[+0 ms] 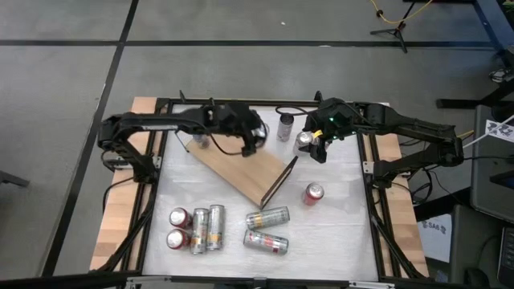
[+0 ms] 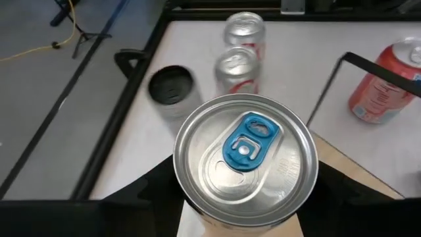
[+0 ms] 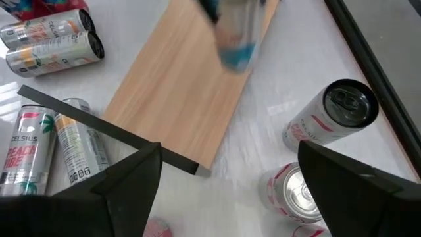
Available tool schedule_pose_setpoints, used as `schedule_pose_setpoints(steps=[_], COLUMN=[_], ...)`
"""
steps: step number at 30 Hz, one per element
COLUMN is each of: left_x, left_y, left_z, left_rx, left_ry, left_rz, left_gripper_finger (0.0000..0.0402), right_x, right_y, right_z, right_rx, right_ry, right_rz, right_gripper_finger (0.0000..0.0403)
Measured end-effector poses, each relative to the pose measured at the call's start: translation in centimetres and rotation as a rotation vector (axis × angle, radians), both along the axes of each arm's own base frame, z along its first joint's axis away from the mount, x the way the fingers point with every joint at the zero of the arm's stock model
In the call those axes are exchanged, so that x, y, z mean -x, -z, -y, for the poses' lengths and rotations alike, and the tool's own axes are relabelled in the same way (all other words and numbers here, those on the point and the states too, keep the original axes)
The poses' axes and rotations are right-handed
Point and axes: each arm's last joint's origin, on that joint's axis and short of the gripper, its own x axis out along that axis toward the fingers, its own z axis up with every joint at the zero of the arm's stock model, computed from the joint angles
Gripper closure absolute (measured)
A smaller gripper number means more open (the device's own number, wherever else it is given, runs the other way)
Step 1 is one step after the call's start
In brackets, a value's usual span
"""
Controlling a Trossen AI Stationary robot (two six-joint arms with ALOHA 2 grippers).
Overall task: Place canned beverage on shelf
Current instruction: Put the blue soda can aligned with the blue soda can on the shelf
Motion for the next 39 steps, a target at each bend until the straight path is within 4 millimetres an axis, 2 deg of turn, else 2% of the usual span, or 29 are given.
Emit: schedule_pose_setpoints(steps=[5,12,18,22,32,39], left_x=[3.5,9.4,12.9,14.2,15.8,16.5], left_y=[-1.6,-0.1,1.6,2.6,4.3,5.9], left_z=[-2.2,-2.9,-3.2,-3.6,-5.3,-5.7], left_rx=[0.031,0.032,0.011,0.021,0.048,0.067], left_ry=[-0.035,-0.145,-0.217,-0.26,-0.312,-0.345], left_rz=[0.019,0.046,0.112,0.093,0.056,0.021], left_gripper_finger=[0.0192,0.0192,0.0192,0.0192,0.0192,0.0192], right_x=[0.0,0.0,0.0,0.0,0.0,0.0], right_y=[0.0,0.0,0.0,0.0,0.0,0.0], right_z=[0.0,0.0,0.1,0.1,0.1,0.1], right_rx=[0.0,0.001,0.019,0.019,0.02,0.02], right_ry=[0.0,0.001,0.017,0.017,0.017,0.017], right_rz=[0.0,0.0,0.0,0.0,0.0,0.0], right_gripper_finger=[0.0054,0.0054,0.0054,0.0054,0.0054,0.0054])
